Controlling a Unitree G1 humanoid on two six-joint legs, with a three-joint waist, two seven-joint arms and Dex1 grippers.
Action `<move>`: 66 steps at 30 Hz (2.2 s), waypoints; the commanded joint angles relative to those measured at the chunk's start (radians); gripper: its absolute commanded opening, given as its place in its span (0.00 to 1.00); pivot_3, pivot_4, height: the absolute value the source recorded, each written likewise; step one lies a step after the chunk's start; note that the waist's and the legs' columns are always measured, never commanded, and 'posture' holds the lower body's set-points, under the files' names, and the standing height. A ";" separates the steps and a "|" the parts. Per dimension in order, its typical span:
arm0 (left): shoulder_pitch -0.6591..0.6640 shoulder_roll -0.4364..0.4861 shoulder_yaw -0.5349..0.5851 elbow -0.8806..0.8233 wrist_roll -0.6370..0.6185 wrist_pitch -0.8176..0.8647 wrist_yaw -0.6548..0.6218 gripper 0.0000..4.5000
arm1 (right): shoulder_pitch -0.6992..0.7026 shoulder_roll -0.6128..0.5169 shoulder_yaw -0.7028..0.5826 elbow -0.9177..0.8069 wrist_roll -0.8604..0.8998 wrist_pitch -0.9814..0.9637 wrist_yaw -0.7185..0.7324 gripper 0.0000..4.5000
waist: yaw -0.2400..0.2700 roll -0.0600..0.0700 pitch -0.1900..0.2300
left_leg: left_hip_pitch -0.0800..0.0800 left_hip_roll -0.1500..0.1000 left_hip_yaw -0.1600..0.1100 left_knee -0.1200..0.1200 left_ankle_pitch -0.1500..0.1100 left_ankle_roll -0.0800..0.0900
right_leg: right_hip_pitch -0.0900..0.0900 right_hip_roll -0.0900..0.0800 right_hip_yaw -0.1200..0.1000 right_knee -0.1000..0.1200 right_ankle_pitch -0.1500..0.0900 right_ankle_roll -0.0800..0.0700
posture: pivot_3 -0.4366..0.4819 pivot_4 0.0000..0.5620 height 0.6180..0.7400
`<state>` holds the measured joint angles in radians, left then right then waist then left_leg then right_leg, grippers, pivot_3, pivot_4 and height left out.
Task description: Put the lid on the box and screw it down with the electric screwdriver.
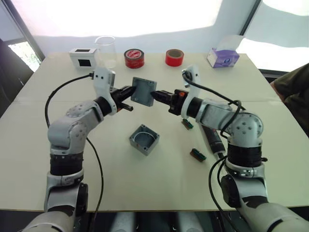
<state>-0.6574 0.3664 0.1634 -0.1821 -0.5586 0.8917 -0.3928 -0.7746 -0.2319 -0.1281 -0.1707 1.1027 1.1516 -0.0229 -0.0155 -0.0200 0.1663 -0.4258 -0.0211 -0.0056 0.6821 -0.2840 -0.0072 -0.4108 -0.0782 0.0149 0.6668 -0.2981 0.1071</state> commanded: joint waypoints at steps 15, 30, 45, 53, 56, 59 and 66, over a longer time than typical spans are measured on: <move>-0.031 0.265 0.229 0.037 -0.327 0.255 -0.168 0.64 | 0.169 -0.219 0.105 -0.286 -0.320 -0.317 0.260 0.03 | -0.001 0.000 0.000 | 0.000 -0.001 0.000 0.000 -0.002 0.003 | 0.000 0.001 0.000 -0.001 0.000 0.000 | 0.48 0.27 1.00; -0.047 0.258 0.071 0.181 -0.277 0.214 -0.288 0.01 | 0.374 -0.461 0.465 0.071 -1.698 -2.018 0.165 0.03 | -0.001 0.000 0.001 | 0.002 0.000 0.000 0.000 0.004 -0.007 | 0.002 0.001 0.000 0.000 -0.001 0.002 | 0.48 0.27 1.00; -0.035 0.342 -0.128 0.150 -0.190 0.168 -0.497 0.01 | 0.281 -0.371 0.502 0.313 -2.035 -2.152 -0.070 0.03 | -0.001 0.000 0.001 | 0.004 0.000 -0.001 0.000 0.004 -0.007 | 0.004 0.002 0.001 0.000 -0.001 0.002 | 0.48 0.27 1.00; -0.021 0.332 -0.150 0.135 -0.158 0.147 -0.507 0.01 | 0.233 -0.369 0.534 0.388 -2.085 -2.165 -0.123 0.03 | -0.002 0.000 0.001 | 0.005 0.000 -0.001 0.000 0.004 -0.007 | 0.004 0.003 0.001 0.000 -0.001 0.002 | 0.48 0.27 1.00; -0.003 0.328 -0.152 0.119 -0.154 0.146 -0.504 0.01 | 0.224 -0.369 0.552 0.402 -2.091 -2.164 -0.122 0.03 | -0.002 0.000 0.001 | 0.005 0.000 -0.001 0.000 0.004 -0.007 | 0.004 0.003 0.001 0.000 -0.001 0.002 | 0.48 0.27 1.00; 0.010 0.326 -0.149 0.103 -0.152 0.149 -0.502 0.01 | 0.219 -0.364 0.564 0.409 -2.089 -2.158 -0.113 0.03 | -0.003 0.000 0.001 | 0.005 0.001 -0.001 0.000 0.004 -0.007 | 0.004 0.003 0.001 0.001 -0.001 0.002 | 0.48 0.27 1.00; 0.030 0.325 -0.147 0.080 -0.146 0.155 -0.495 0.01 | 0.220 -0.356 0.571 0.435 -2.058 -2.123 -0.082 0.03 | -0.003 0.000 0.000 | 0.005 0.000 -0.001 0.000 0.004 -0.007 | 0.004 0.003 0.001 0.001 -0.001 0.002 | 0.48 0.27 1.00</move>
<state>-0.6272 0.6871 0.0100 -0.0669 -0.7058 1.0539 -0.8870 -0.5448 -0.5924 0.4529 0.2698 -0.9866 -0.9838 -0.1074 -0.0182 -0.0199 0.1668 -0.4205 -0.0206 -0.0062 0.6820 -0.2797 -0.0146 -0.4063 -0.0755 0.0159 0.6674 -0.2994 0.1087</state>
